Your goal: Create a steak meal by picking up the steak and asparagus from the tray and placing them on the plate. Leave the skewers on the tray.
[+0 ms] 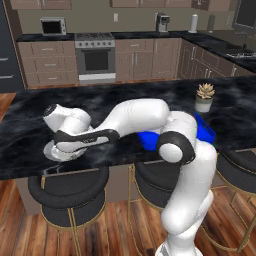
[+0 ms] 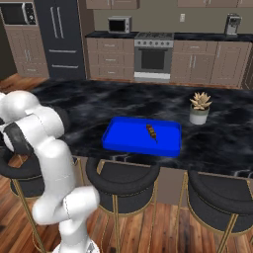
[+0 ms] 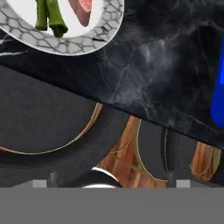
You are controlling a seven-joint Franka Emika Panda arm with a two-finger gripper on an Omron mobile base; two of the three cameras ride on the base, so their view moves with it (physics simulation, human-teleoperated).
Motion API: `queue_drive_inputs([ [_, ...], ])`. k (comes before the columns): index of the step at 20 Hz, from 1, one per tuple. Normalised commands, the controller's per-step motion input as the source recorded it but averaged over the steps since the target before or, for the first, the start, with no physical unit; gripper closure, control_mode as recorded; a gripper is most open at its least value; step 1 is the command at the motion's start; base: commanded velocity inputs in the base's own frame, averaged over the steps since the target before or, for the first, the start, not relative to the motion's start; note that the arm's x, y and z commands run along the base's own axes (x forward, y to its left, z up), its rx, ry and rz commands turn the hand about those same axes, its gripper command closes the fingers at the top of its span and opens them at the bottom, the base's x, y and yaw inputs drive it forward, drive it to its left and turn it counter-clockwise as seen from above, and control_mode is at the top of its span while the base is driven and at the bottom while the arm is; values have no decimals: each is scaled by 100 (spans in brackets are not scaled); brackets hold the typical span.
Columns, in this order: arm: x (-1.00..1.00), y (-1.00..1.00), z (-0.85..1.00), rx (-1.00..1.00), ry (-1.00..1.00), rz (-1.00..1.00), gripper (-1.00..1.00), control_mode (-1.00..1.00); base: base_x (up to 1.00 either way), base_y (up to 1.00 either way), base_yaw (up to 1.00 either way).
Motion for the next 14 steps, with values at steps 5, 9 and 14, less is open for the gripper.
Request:
queue_drive_inputs([
  [5,-63,-89,73,20,-29,2,-100,-100,0,0,0],
  [9,-40,-64,69,18,-20,8,-100,-100,0,0,0],
  [14,-23,-66,14,22,-7,8,-100,-100,0,0,0],
])
